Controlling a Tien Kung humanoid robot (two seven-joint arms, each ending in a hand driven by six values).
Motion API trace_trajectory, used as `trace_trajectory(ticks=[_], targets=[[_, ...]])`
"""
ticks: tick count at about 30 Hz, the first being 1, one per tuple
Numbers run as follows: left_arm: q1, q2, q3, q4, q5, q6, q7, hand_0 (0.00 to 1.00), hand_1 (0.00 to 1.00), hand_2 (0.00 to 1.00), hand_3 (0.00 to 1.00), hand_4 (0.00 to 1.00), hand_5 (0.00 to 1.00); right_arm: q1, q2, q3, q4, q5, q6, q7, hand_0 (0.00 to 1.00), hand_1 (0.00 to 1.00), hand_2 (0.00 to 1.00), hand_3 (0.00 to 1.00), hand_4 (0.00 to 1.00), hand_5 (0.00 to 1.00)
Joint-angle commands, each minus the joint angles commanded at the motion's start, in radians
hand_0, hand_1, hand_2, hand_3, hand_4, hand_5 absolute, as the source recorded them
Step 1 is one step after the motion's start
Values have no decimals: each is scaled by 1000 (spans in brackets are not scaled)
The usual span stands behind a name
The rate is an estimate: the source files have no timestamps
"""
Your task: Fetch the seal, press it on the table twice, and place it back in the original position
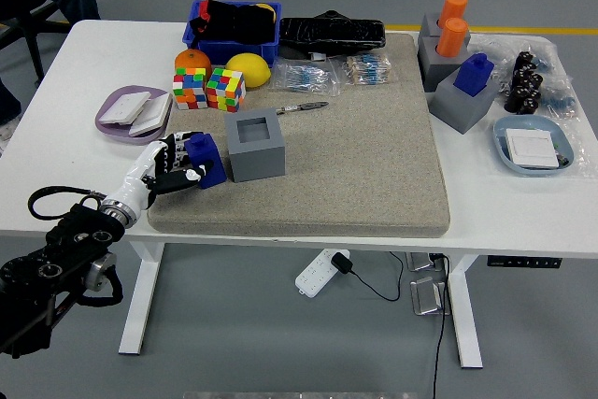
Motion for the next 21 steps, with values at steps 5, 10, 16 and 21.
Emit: trace_trajectory(ticks=[5, 10, 16, 21], targets=[[-21, -6, -13, 1, -4, -4, 1, 802, 444, 398, 780, 523, 2, 3, 1, 0, 1, 1, 0, 0, 771, 673, 651, 615, 789, 490], [-63, 3, -25, 11, -8, -10, -5, 801, 444, 398, 779, 523, 2, 2, 1, 0, -1, 1, 0, -1, 771, 673, 651, 615, 790, 489], [-117, 29, -26, 14, -21, -17, -15, 801, 443, 396, 778, 521, 2, 2, 0, 2, 0, 2, 0, -1, 771, 674, 651, 615, 790, 490], [-153, 42, -30, -10, -29, -23, -20, 798, 442, 395, 774, 521, 2, 2, -2, 2, -1, 1, 0, -1, 771, 673, 651, 615, 790, 490]])
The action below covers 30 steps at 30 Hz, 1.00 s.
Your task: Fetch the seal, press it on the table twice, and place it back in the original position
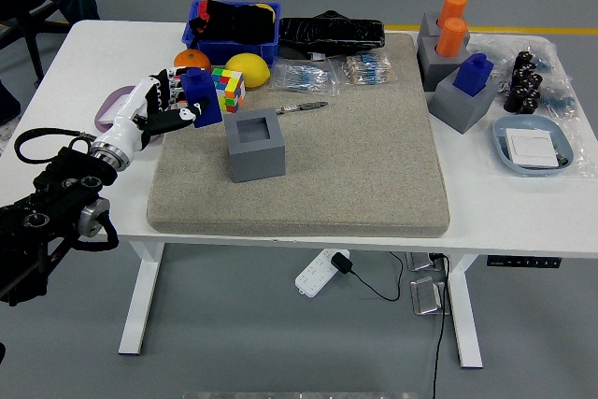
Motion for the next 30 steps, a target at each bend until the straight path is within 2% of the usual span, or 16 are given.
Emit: trace_trajectory(ticks=[4, 13, 21, 30], targets=[[-16, 0, 5, -24, -3, -3, 1, 798, 442, 395, 774, 521, 2, 1, 0, 1, 0, 0, 0, 0, 771, 673, 651, 615, 790, 490], [-31, -30, 77, -40, -15, -5, 5, 798, 442, 394, 769, 518, 2, 3, 0, -5, 0, 2, 0, 1, 771, 673, 650, 615, 790, 489], [-48, -47, 134, -18, -25, 0, -4, 798, 442, 395, 768, 516, 2, 5, -4, -16, 0, 5, 1, 2, 771, 673, 650, 615, 790, 491], [-64, -66, 193, 35, -40, 7, -17, 797, 443, 397, 765, 515, 2, 3, -5, -24, -1, 9, 2, 2, 771, 673, 651, 616, 790, 490]])
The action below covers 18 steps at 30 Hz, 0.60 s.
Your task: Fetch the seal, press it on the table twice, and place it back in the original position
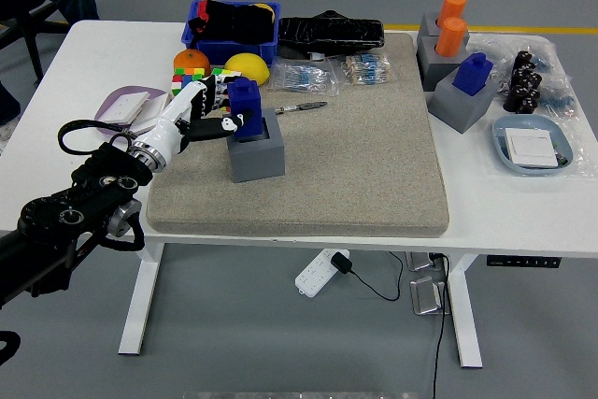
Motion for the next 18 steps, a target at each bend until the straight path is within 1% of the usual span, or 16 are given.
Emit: trace_trajectory(ticks=[7, 14, 18], targets=[[0, -14, 1, 10, 0, 0, 2, 798, 444, 397, 764, 515, 2, 0, -1, -3, 0, 1, 0, 0, 771, 673, 651, 616, 790, 490], [-5, -38, -13, 31, 0, 2, 2, 799, 445, 397, 764, 515, 2, -1, 2, -3, 0, 1, 1, 1, 771, 673, 651, 616, 790, 490], [-12, -46, -16, 41, 0, 2, 1, 799, 444, 397, 764, 516, 2, -1, 2, -3, -1, 1, 0, 1, 771, 673, 651, 616, 790, 490]])
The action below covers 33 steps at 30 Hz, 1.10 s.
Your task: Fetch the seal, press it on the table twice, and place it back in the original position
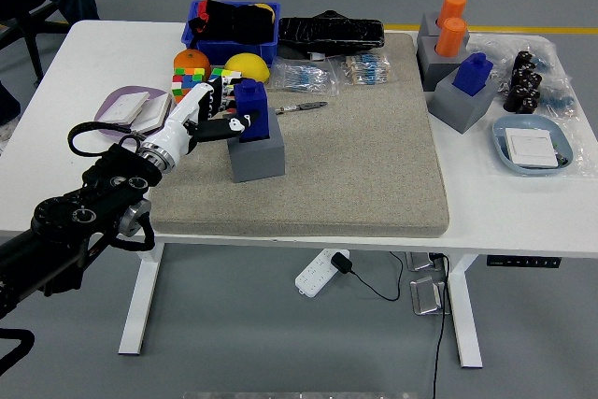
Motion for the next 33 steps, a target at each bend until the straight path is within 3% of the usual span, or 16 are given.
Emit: trace_trajectory(ticks=[14, 33], targets=[[-8, -18, 13, 50, -9, 4, -8, 798, 444, 397, 760, 519, 2, 2, 2, 6, 0, 0, 0, 1, 770, 674, 650, 616, 792, 491], [1, -18, 19, 41, -9, 5, -9, 798, 444, 394, 754, 521, 2, 1, 4, 11, 0, -1, 0, 2, 770, 674, 650, 615, 791, 492]])
